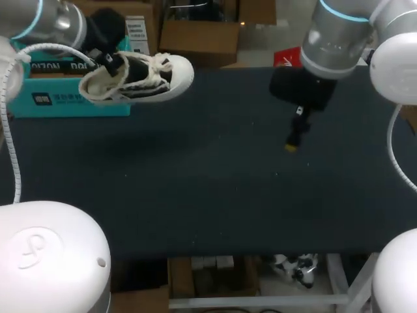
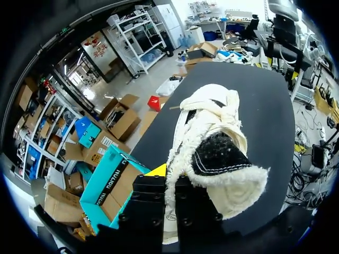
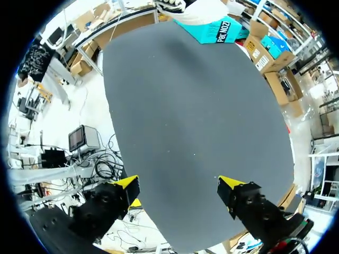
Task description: Open the shoe tongue, take the insole out of the shoe, put the insole back into the shoe, and pack the shoe into the shoebox
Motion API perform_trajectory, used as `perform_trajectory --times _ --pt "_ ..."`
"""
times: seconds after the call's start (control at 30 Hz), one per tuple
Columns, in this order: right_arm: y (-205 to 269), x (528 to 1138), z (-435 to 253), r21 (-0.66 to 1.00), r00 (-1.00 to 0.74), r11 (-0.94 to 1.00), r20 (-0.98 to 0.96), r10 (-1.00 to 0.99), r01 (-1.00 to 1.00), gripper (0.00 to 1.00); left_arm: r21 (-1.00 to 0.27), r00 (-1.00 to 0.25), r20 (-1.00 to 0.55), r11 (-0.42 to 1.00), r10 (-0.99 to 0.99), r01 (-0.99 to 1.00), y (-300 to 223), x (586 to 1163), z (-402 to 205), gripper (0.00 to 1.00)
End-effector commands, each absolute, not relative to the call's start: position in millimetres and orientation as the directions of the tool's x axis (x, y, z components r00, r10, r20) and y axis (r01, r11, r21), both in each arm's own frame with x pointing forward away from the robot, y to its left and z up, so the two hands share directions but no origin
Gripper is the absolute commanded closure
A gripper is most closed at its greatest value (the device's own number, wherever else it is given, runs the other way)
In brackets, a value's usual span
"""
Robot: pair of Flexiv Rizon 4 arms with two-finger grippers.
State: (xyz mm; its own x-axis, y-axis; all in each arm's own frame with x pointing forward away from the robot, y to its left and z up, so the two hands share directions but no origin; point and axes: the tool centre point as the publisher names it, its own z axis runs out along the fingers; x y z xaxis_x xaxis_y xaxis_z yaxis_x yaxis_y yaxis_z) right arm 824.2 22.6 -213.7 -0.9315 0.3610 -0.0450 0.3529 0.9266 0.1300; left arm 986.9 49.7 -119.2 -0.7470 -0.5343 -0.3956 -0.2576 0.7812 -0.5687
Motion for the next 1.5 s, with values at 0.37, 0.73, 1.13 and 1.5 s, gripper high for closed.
perform_trajectory --times 0.37,0.73,1.13,1.5 --pt "16.3 818.4 -209.9 0.149 -0.977 0.978 -0.131 0.167 0.147 0.00 -0.586 -0.790 -0.424 0.799 -0.444 -0.134 171.0 1037.6 -68.6 1.00" --pt "16.3 818.4 -209.9 0.149 -0.977 0.978 -0.131 0.167 0.147 0.00 -0.568 -0.751 -0.457 0.807 -0.476 -0.166 260.1 1098.4 -65.8 1.00" --pt "16.3 818.4 -209.9 0.149 -0.977 0.978 -0.131 0.167 0.147 0.00 -0.559 -0.764 -0.348 0.774 -0.544 -0.296 318.9 1199.5 -135.5 1.00" --pt "16.3 818.4 -209.9 0.149 -0.977 0.978 -0.131 0.167 0.147 0.00 -0.518 -0.796 -0.289 0.786 -0.532 -0.337 328.7 1251.8 -191.6 1.00"
